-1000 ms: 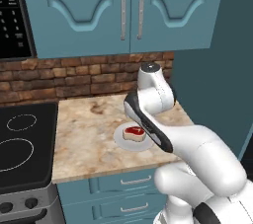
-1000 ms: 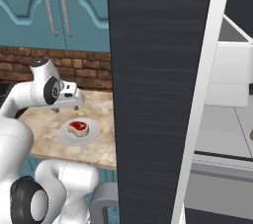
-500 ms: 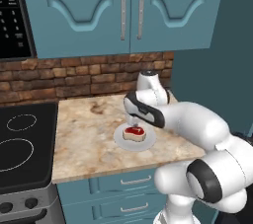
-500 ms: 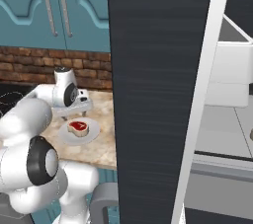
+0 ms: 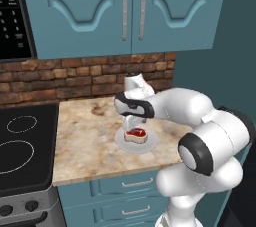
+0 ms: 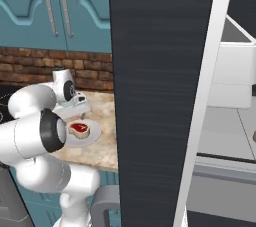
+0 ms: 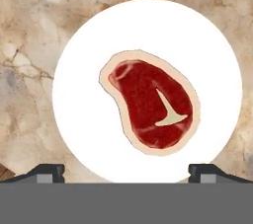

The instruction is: Place the steak on the counter behind the older steak on the same shelf of the fridge to maintain FIFO order. Close the fridge door when finished.

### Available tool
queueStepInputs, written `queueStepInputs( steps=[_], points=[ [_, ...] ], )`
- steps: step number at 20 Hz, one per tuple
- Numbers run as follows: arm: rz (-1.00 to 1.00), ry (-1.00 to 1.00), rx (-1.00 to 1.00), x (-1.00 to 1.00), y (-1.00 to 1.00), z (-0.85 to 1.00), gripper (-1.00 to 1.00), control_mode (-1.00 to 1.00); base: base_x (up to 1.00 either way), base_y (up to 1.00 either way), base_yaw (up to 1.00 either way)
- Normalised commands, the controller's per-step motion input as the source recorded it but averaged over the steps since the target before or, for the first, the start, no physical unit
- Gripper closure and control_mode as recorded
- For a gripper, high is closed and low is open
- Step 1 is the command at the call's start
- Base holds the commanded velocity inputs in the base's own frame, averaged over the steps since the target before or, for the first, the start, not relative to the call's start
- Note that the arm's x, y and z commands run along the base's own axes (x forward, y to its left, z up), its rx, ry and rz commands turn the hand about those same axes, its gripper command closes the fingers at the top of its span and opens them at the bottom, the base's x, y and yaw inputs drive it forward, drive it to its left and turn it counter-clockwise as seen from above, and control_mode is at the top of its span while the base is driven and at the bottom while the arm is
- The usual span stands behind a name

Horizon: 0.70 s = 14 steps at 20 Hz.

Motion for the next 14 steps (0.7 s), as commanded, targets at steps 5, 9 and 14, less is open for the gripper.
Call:
queueStepInputs(
  steps=[5, 9, 14],
  points=[
    [0.09, 0.0, -0.11, 0.0, 0.04, -0.1, -1.0, -1.0, 0.0, 0.0, 0.0],
    [0.1, 0.0, -0.06, 0.0, 0.0, -0.27, -1.0, -1.0, 0.0, 0.0, 0.0],
    [0.1, 0.02, -0.02, 0.2, 0.0, -0.29, -1.0, -1.0, 0.0, 0.0, 0.0]
  ],
)
